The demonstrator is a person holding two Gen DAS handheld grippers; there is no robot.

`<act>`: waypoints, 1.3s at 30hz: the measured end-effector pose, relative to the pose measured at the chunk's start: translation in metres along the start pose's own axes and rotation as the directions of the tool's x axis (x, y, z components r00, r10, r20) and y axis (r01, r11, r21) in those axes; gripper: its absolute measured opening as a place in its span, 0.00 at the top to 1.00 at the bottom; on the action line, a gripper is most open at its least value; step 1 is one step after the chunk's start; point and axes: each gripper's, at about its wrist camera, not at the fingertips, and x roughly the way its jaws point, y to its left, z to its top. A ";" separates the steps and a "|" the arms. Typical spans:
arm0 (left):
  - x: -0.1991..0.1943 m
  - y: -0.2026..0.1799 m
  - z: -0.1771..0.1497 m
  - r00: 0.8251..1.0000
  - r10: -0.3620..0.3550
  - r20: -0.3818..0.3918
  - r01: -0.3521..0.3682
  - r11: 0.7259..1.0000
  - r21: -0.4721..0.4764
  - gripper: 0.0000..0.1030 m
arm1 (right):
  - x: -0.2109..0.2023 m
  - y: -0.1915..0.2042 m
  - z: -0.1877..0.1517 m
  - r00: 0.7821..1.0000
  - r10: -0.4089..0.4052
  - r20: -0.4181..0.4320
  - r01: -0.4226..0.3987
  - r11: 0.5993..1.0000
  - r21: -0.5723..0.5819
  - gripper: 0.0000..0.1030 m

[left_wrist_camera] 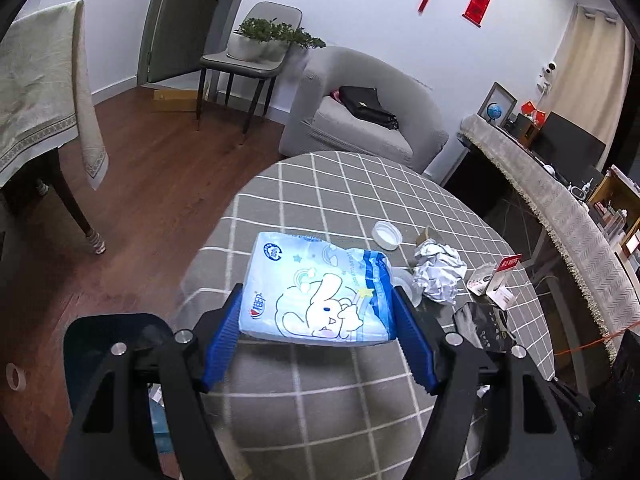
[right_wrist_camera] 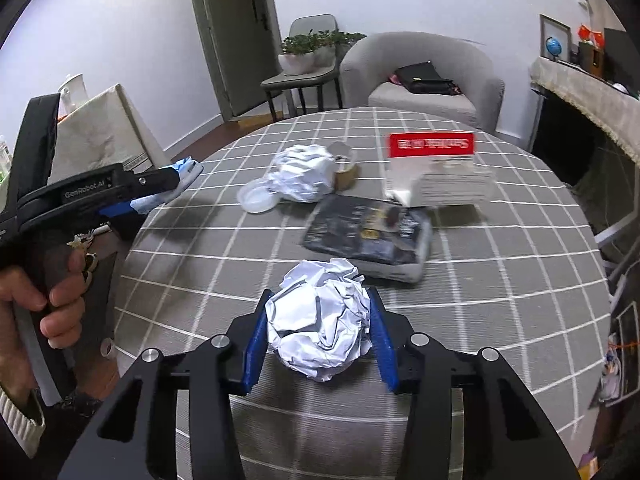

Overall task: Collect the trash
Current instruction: 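Carry the wipes pack and foil ball over the teal bin with both tools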

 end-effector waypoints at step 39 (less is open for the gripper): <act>-0.026 0.209 -0.026 0.970 0.158 -0.187 -0.158 0.987 0.016 0.29 | 0.092 0.211 0.050 0.972 0.224 -0.070 -0.233 0.955 -0.183 0.55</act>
